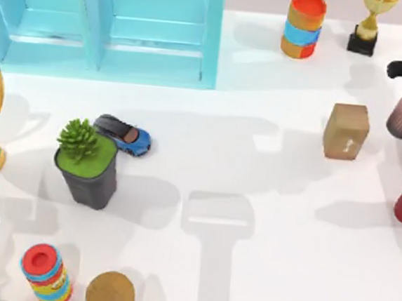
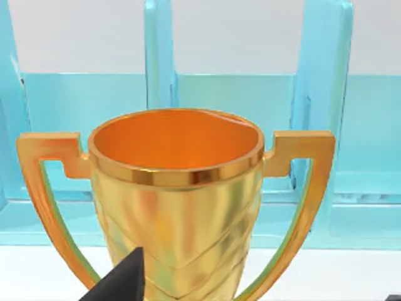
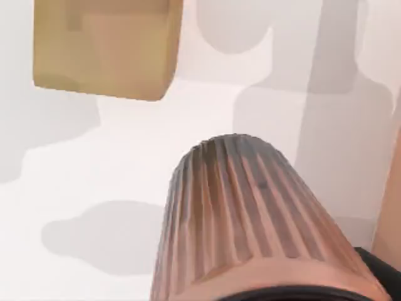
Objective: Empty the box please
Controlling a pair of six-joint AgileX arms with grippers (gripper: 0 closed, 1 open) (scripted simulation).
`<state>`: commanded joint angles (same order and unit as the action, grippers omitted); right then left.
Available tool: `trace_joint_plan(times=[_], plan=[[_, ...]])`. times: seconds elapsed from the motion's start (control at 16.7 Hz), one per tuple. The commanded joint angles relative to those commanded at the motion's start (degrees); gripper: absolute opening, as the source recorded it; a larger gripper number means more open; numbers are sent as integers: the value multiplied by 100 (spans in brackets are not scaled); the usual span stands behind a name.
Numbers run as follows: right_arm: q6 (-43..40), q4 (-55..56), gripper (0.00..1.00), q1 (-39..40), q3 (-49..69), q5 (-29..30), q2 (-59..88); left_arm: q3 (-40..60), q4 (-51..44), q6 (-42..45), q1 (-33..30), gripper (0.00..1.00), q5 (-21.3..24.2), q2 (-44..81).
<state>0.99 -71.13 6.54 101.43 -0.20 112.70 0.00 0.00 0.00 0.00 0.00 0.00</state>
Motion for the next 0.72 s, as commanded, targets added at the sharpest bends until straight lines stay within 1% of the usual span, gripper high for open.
trace_joint_plan(times=[0.18,0.3,0.54,0.72], plan=[[1018,420,0,1126,-764,38,-351,0,0,0,0,100,0,0],[1681,562,0,1675,-1364,94,-623,0,0,0,0,100,0,0],[2760,657,0,2257,-2497,243,-1103,0,0,0,0,100,0,0],[3195,698,0,2472,-2972,320,-1350,0,0,0,0,100,0,0]])
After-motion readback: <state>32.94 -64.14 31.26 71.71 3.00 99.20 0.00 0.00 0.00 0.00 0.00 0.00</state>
